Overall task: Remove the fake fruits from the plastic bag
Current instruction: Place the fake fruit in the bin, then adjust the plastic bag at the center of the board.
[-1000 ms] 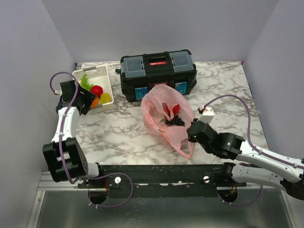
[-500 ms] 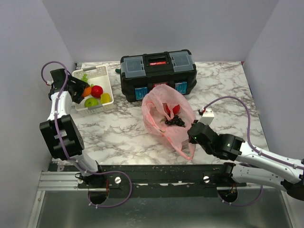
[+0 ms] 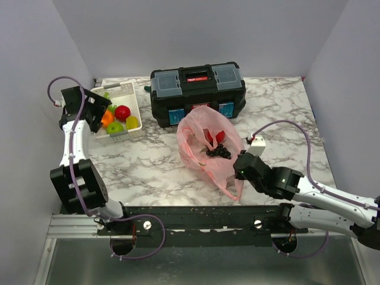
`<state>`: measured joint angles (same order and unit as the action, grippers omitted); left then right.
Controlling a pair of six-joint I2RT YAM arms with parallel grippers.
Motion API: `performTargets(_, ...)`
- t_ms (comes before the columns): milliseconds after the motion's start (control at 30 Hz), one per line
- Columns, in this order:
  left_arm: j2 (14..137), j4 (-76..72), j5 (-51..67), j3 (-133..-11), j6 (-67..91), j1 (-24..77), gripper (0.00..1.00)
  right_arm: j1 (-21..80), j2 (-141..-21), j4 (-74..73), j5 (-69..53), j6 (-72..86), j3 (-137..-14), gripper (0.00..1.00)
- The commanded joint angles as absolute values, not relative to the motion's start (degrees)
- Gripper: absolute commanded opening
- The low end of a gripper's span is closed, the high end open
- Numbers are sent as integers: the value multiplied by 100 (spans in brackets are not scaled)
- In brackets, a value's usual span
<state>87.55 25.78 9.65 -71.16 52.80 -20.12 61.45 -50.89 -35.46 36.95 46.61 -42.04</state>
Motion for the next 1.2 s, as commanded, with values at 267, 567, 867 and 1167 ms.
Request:
performTargets(267,7433,1622,2751,-6075,4450,463,89,6170,-5356,-3577,3722,4657,-4498,1)
performTargets(567,6139,647,3685,-4979,3484,2040,85,6170,-5817,-3004,3657,3448,-5335,1)
performTargets(867,5572,640,3328,-4587,3361,2496,84,6187,-7626,-2253,1463,2134,-7270,1)
performTargets(1167,5674,558,3213,-3977,3270,2621,82,6335,-7514,-2447,1150,2578,-6218,1)
